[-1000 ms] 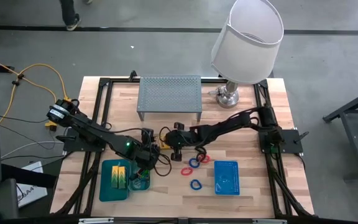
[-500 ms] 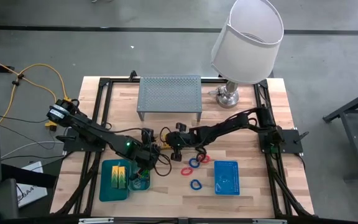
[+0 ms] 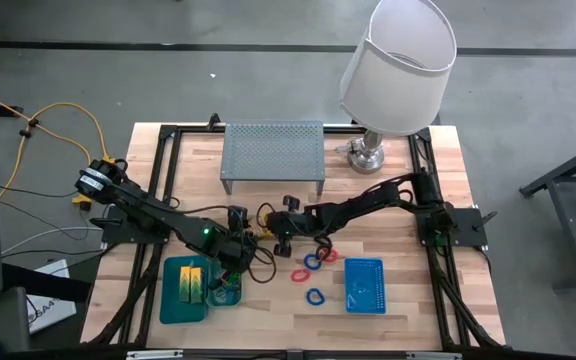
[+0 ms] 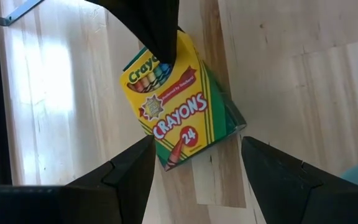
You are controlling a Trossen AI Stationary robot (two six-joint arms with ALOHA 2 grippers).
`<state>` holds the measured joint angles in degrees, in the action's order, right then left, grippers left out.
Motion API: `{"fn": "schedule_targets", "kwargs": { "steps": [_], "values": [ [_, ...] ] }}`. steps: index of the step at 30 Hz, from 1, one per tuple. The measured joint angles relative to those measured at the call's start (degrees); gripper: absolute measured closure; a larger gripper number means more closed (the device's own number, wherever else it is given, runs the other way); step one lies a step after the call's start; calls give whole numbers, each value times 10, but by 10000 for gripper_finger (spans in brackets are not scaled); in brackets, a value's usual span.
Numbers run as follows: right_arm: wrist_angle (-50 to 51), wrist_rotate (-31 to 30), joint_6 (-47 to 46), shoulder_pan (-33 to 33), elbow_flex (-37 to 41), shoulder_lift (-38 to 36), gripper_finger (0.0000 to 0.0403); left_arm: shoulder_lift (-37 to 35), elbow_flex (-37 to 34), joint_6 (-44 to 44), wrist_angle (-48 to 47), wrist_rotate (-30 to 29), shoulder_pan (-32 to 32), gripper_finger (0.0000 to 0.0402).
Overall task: Pick & Place Office Desk Supplies
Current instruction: Put the box of crayons into the light blue bin
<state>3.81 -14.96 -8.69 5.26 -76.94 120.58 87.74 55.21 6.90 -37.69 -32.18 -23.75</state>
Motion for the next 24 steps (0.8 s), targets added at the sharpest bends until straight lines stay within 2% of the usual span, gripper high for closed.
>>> {"fn": "schedule_targets", "kwargs": {
  "steps": [15, 24],
  "values": [
    [-34, -4, 10, -5, 0, -11, 401, 0, 0, -19, 1, 1, 0, 172],
    [1, 1, -16, -22, 1, -11, 401, 0, 0, -33, 5, 1, 0, 172]
  ]
}}
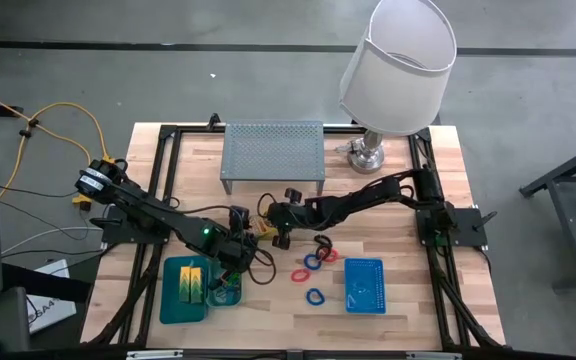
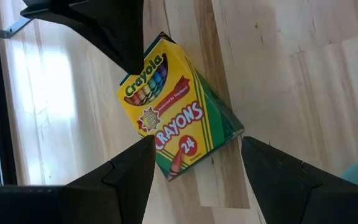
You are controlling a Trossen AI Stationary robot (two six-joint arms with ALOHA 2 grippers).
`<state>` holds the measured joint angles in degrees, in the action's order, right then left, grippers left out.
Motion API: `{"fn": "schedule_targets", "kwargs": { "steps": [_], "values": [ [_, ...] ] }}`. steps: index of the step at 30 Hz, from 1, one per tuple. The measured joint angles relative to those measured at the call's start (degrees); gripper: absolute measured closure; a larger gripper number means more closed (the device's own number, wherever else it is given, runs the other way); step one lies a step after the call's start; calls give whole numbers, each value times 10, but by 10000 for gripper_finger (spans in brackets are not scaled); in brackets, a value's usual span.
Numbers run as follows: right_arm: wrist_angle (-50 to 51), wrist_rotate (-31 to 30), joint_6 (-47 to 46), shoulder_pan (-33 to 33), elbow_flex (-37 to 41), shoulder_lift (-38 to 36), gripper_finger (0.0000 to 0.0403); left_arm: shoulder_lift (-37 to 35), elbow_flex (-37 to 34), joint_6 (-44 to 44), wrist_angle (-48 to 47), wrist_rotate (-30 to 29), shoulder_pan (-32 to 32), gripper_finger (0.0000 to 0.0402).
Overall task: Pick & Place Office Desk Supplies
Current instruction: Put the box of crayons into the light blue bin
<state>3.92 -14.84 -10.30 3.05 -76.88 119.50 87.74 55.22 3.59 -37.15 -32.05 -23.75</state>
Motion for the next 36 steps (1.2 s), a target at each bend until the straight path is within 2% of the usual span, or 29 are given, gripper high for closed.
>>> {"fn": "schedule_targets", "kwargs": {
  "steps": [17, 29, 36],
  "values": [
    [-2, 28, -15, 1, 0, 2, 401, 0, 0, -7, 3, 1, 0, 172],
    [22, -2, -21, 1, -1, 8, 401, 0, 0, -8, 4, 1, 0, 172],
    [42, -4, -58, 1, -2, 8, 401, 0, 0, -26, 6, 1, 0, 172]
  ]
}}
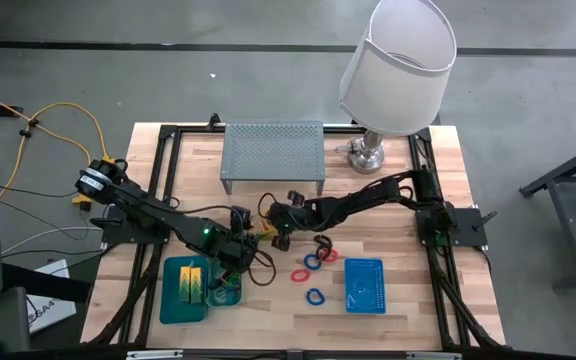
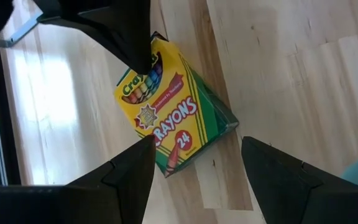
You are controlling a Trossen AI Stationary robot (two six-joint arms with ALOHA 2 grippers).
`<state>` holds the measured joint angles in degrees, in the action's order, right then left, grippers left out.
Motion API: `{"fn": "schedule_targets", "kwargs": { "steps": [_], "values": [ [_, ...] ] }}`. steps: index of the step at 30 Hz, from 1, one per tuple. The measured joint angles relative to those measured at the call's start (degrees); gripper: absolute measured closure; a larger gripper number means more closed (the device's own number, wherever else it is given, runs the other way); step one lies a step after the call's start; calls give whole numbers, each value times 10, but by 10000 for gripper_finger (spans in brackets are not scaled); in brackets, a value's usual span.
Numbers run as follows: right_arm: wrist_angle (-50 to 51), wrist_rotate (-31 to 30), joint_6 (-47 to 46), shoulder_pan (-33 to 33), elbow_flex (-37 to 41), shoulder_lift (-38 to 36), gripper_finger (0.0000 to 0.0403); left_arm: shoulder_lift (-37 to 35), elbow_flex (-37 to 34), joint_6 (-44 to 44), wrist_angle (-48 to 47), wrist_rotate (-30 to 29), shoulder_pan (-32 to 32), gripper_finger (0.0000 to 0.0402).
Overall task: Pick & Place Office Desk Supplies
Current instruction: Put the box of crayons into the light blue bin
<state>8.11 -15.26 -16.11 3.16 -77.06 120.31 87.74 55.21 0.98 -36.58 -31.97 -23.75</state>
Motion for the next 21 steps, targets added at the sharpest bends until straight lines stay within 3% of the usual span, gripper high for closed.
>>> {"fn": "schedule_targets", "kwargs": {
  "steps": [8, 14, 21],
  "values": [
    [8, 8, -34, -2, 0, 0, 401, 0, 0, -79, 19, -9, 0, 172],
    [11, 69, -58, -15, 0, -1, 401, 0, 0, -128, 44, -12, 0, 172],
    [12, 72, -67, -15, 1, -1, 401, 0, 0, -167, 43, -12, 0, 172]
  ]
}}
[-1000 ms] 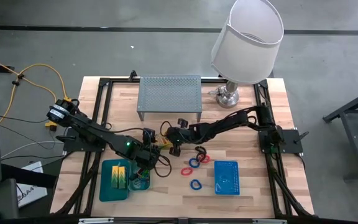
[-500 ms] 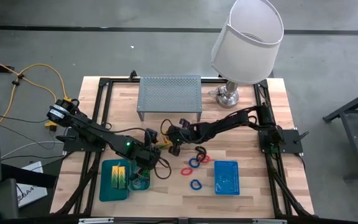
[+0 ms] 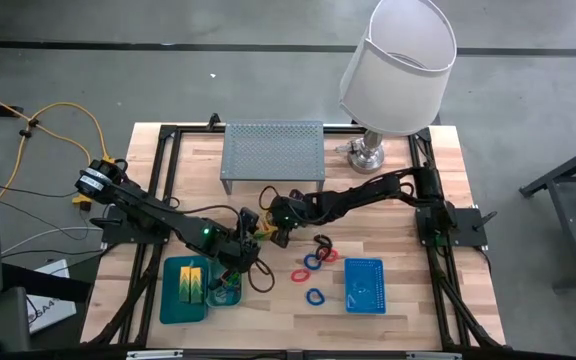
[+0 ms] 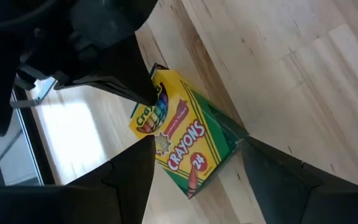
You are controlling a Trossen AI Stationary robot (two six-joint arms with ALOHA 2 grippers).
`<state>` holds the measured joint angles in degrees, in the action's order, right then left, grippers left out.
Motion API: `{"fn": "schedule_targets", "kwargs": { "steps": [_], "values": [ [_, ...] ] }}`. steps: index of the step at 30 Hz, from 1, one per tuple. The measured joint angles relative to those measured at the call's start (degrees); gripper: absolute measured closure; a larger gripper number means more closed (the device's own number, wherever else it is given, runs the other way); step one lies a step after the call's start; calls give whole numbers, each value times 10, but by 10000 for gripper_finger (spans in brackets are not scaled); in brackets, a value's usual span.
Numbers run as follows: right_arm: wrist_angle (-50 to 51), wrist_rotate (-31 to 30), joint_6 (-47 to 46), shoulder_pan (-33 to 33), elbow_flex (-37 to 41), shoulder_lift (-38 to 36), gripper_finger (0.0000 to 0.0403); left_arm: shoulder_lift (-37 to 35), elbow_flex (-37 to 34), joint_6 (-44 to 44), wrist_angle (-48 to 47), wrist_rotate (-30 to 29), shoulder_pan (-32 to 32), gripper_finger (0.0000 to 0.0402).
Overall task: Pick & Place Office Desk Supplies
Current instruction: Put the box of crayons into the light blue bin
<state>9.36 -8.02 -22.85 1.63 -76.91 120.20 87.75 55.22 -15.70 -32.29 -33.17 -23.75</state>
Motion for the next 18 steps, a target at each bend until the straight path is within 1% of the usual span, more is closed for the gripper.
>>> {"fn": "schedule_targets", "kwargs": {
  "steps": [6, 12, 18],
  "values": [
    [-9, 5, -11, 1, 1, 0, 401, -18, 0, -27, -13, 6, 5, 172],
    [-15, 7, -16, 1, 2, 1, 401, -45, -5, -31, -42, 66, 47, 188],
    [-17, 7, -40, 1, 2, 1, 401, -47, -55, -82, -31, 114, 83, 202]
  ]
}}
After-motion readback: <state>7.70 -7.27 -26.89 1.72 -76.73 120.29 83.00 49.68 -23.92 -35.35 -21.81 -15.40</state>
